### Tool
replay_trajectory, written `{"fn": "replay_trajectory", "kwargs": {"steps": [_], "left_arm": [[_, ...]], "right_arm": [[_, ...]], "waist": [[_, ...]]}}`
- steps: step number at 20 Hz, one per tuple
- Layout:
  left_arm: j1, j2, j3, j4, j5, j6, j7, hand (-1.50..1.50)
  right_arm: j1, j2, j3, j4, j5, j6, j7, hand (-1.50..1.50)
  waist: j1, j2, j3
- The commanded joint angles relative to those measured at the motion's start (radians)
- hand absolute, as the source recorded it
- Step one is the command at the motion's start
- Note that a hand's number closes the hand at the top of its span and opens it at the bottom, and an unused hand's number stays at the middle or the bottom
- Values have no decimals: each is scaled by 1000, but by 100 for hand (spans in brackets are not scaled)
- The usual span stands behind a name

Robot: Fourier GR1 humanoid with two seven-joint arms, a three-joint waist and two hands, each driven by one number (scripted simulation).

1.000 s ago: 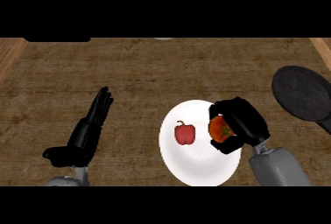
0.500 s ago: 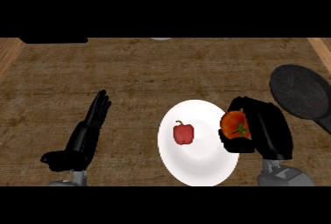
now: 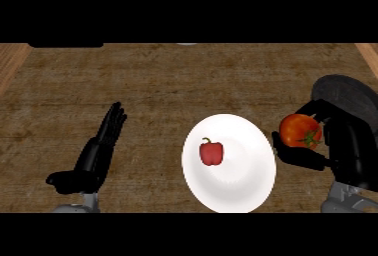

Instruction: Pick the tomato from the plate and place it in the pan

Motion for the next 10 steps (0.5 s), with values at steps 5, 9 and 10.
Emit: {"fn": "replay_trajectory", "kwargs": {"steps": [5,9,10], "left_arm": [[-28,-34,-13,24,-20,14,4,0],[29,-16,-23,-30,-30,4,8,0],[-4,-33,-32,1,-45,15,1,0]], "right_arm": [[-153,-125,-284,261,-149,-113,-82,150],[-167,-185,-357,419,-180,-263,-245,150],[-188,-198,-359,486,-127,-311,-247,150]], "waist": [[9,4,1],[16,4,1],[17,6,1]]}}
